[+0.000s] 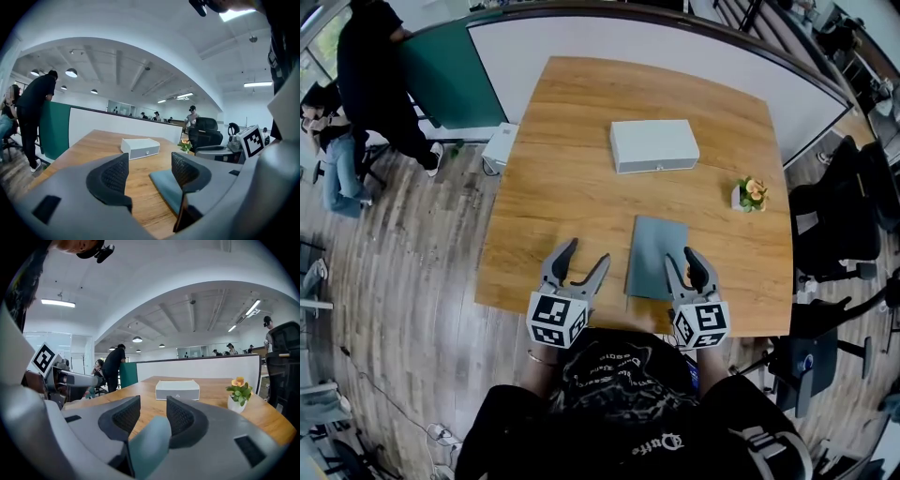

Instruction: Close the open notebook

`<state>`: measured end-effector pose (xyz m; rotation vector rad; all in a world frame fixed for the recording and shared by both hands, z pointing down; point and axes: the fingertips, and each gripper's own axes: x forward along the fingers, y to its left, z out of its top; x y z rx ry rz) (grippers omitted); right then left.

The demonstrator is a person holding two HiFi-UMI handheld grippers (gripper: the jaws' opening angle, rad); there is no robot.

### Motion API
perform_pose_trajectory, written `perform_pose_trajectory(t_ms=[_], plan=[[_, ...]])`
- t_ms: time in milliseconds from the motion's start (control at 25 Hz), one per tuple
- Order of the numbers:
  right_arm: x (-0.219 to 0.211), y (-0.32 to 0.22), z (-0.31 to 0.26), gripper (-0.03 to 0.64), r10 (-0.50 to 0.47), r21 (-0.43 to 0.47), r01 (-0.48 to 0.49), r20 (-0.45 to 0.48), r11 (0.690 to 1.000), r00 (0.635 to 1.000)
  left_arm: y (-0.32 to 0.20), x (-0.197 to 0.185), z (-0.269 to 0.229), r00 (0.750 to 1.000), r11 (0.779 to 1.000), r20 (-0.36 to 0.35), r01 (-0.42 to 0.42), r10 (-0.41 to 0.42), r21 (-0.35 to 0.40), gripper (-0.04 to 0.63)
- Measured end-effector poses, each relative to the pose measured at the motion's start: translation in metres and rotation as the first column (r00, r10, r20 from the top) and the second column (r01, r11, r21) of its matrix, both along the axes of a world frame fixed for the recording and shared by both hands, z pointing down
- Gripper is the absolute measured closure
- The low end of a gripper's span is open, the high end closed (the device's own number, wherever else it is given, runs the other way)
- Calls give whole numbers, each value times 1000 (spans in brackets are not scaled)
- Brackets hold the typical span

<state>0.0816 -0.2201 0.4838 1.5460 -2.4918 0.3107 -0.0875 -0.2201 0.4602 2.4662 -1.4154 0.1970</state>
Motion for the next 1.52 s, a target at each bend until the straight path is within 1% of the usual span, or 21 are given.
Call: perform_pose_trajectory(t_ms=[80, 160, 200, 280, 400, 480, 560, 600, 640, 760, 960, 1240, 1400, 1520], plan=[[1, 0, 0, 453, -2, -1, 2, -7, 1000, 1000, 0, 3, -4, 1000, 1000, -20, -3, 3, 14, 288], [0, -2, -2, 453, -7, 3, 7, -13, 1000, 1000, -2, 5, -4, 1000, 1000, -20, -3, 3, 15, 290], [-1, -3, -3, 453, -11, 8, 11, -19, 1000, 1000, -3, 5, -3, 1000, 1000, -16, 0, 0, 14, 301], [-4, -3, -5, 457, -20, 19, 21, -41, 1000, 999, -2, 8, -2, 1000, 1000, -15, -4, 4, 15, 360], [-6, -1, -6, 477, -30, 27, 32, -64, 999, 997, 4, 20, -4, 996, 997, -50, -68, 69, 20, 408], [-6, 1, -6, 517, -28, 28, 30, -62, 999, 998, 7, 25, -6, 995, 996, -57, -81, 83, 31, 458], [-8, 5, -6, 575, -39, 24, 41, -65, 999, 997, 9, 26, -6, 996, 997, -47, -71, 72, 35, 534], [-10, 7, -5, 609, -53, 21, 55, -75, 998, 996, 10, 26, -6, 997, 997, -40, -70, 72, 35, 545], [-13, 9, -5, 609, -69, 18, 71, -86, 997, 994, 10, 27, -6, 997, 997, -35, -72, 74, 35, 554], [-18, 11, -4, 609, -93, 7, 94, -96, 996, 991, 10, 26, -5, 997, 998, -42, -64, 65, 21, 572], [-17, 13, -3, 609, -90, -6, 90, -101, 996, 991, 11, 23, -3, 997, 999, -71, -44, 45, 9, 572], [-14, 16, -2, 611, -61, -13, 60, -77, 998, 995, 11, 22, -2, 999, 1000, -41, -24, 24, 11, 574], [-16, 21, 1, 611, -79, -20, 78, -92, 997, 993, 12, 21, -1, 999, 1000, -31, -14, 14, 13, 572], [-20, 24, 6, 611, -104, -35, 101, -97, 994, 990, 14, 20, 0, 999, 1000, -38, -11, 11, 9, 574]])
